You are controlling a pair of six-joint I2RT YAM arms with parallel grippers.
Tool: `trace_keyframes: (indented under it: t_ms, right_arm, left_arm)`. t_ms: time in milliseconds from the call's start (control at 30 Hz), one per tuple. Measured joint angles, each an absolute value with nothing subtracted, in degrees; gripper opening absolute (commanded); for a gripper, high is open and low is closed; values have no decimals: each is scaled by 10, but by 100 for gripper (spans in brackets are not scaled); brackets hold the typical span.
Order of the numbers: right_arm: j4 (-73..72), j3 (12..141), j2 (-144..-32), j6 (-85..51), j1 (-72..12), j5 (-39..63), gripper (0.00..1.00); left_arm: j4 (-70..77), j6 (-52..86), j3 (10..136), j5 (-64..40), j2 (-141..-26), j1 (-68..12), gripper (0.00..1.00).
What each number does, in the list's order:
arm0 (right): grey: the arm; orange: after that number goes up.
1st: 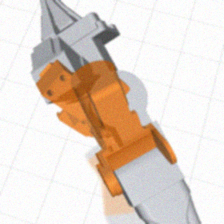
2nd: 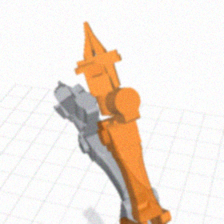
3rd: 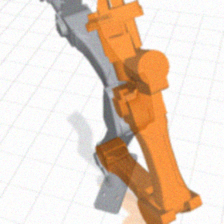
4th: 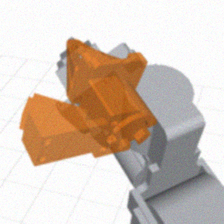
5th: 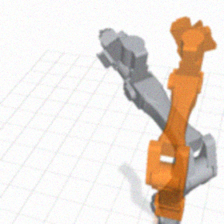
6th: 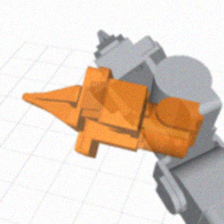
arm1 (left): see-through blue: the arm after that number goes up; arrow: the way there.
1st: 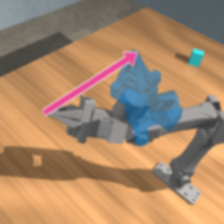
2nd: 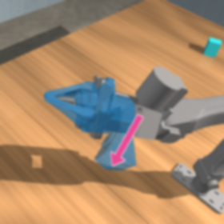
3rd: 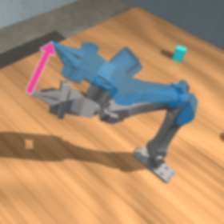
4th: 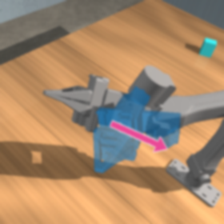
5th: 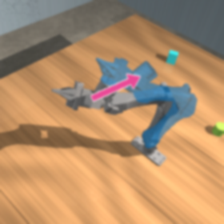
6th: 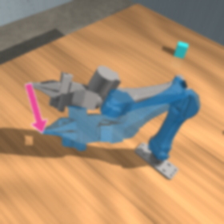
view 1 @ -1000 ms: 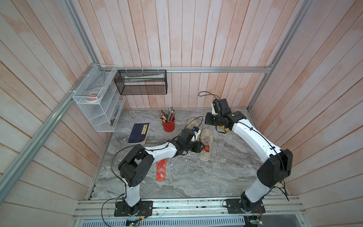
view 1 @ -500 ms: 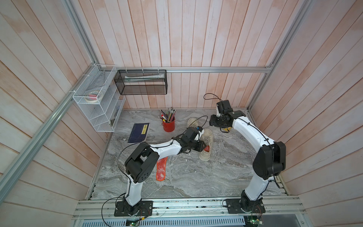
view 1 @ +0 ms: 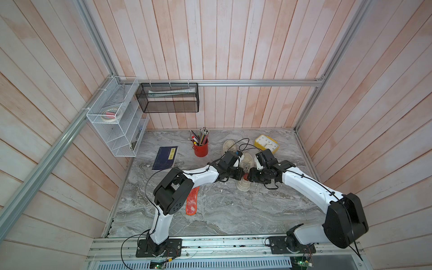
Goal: Remove the insole from the shoe
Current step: Untie the shoelace on the shoe.
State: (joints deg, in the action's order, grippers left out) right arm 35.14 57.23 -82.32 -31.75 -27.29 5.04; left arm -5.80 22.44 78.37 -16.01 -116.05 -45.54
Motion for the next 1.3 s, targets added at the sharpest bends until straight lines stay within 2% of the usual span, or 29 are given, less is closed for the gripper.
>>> trace_keyframes:
  t_ms: [200, 300, 500, 600, 1000, 1167, 1233, 1300]
  right_arm:
    - [311, 573, -877, -319, -272, 48, 43]
    - [297, 574, -896, -320, -270, 42, 37]
    - [285, 587, -921, -321, -261, 17, 7]
    - [285, 587, -917, -319, -250, 7, 0]
    - [293, 562, -878, -280, -220, 52, 1]
    - [296, 554, -878, -296, -218, 71, 35]
    - [296, 554, -870, -321, -219, 74, 43]
    - [291, 553, -842, -370, -223, 70, 46]
  left_arm:
    - [-63, 233, 784, -149, -1160, -455, 1]
    - [-63, 234, 784, -143, -1160, -456, 0]
    - [-65, 241, 783, -119, -1158, -456, 0]
    - [-62, 244, 776, -101, -1146, -456, 0]
    - [-45, 257, 717, -103, -1096, -466, 0]
    - [-36, 269, 709, -130, -1096, -465, 0]
    - [-32, 273, 709, -136, -1096, -465, 0]
    - [-30, 276, 709, -142, -1096, -465, 0]
